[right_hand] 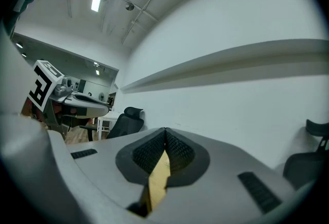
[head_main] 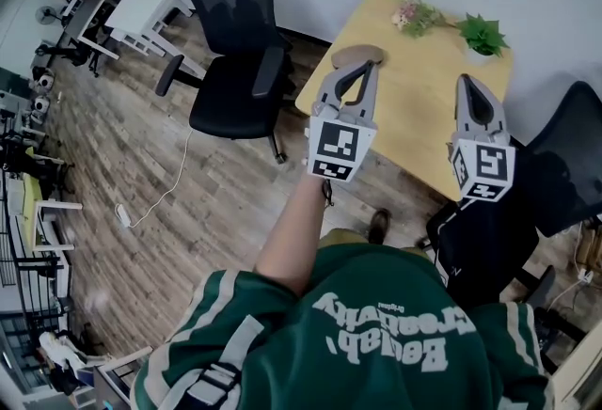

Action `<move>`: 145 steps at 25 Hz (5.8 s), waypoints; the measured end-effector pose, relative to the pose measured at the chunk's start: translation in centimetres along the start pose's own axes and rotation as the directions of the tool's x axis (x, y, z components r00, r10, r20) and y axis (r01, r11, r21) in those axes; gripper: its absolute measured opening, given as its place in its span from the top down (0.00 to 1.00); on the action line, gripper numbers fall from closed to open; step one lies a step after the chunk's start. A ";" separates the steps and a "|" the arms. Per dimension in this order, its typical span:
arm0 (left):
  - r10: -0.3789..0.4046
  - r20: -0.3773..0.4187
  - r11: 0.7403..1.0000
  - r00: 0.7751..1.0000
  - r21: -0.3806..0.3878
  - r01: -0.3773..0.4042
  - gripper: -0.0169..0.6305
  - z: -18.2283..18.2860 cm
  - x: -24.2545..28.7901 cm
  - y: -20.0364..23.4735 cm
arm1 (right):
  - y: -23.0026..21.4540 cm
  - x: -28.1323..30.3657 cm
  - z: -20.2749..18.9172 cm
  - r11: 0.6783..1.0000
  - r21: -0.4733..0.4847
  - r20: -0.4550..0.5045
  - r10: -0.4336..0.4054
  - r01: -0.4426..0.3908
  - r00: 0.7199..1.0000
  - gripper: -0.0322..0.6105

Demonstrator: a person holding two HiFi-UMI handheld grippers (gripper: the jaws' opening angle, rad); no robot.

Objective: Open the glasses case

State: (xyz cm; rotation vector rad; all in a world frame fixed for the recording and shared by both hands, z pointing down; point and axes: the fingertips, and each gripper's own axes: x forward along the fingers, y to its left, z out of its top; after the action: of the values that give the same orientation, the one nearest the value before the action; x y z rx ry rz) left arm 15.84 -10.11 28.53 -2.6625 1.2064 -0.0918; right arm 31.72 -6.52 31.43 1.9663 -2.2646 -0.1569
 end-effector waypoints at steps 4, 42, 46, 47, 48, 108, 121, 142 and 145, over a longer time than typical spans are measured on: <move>0.019 -0.006 1.000 1.000 0.004 -0.019 0.95 -0.2 0.8 0.5 | -0.3 1.2 -0.2 1.000 0.002 0.003 0.021 -0.022 1.000 0.94; 0.018 0.013 0.999 1.000 -0.029 -0.018 0.95 -5.6 4.9 14.4 | 7.4 16.2 -1.0 0.998 0.014 -0.081 0.060 -0.059 0.995 0.94; -0.033 0.039 0.999 0.999 -0.033 0.035 0.95 -6.1 5.4 15.3 | 8.6 17.5 -0.7 1.000 0.006 -0.087 0.031 -0.030 0.996 0.94; -0.044 0.045 0.999 0.998 -0.029 0.046 0.95 -6.2 5.6 15.5 | 8.7 17.8 -0.7 1.000 0.007 -0.087 0.021 -0.020 0.996 0.94; -0.053 0.049 0.998 0.997 -0.025 0.054 0.95 -6.3 5.7 15.7 | 8.9 18.0 -0.7 1.000 0.008 -0.088 0.013 -0.012 0.996 0.94; -0.013 -0.253 0.975 0.967 -0.220 -0.044 0.95 -26.2 7.5 13.0 | 18.6 25.5 -23.9 0.442 -0.506 -0.663 0.349 -0.740 0.662 0.63; 0.006 -0.289 0.964 0.957 -0.252 -0.082 0.95 -28.1 8.1 13.0 | 19.0 25.6 -26.2 0.327 -0.618 -0.643 0.312 -0.715 0.699 0.58; -0.028 -0.328 0.964 0.944 -0.260 -0.062 0.95 -30.5 8.8 12.1 | 18.6 26.0 -23.3 0.411 -0.636 -0.554 0.347 -0.654 0.757 0.79; -0.027 -0.346 0.962 0.938 -0.265 -0.070 0.95 -31.6 8.8 12.0 | 18.5 26.1 -23.0 0.428 -0.642 -0.534 0.346 -0.636 0.771 0.89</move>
State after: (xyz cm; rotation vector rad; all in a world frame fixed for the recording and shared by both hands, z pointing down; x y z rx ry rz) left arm 8.27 -29.76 56.35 -2.9601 1.4460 -0.4405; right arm 14.01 -29.42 58.15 0.7213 -1.9045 -0.6116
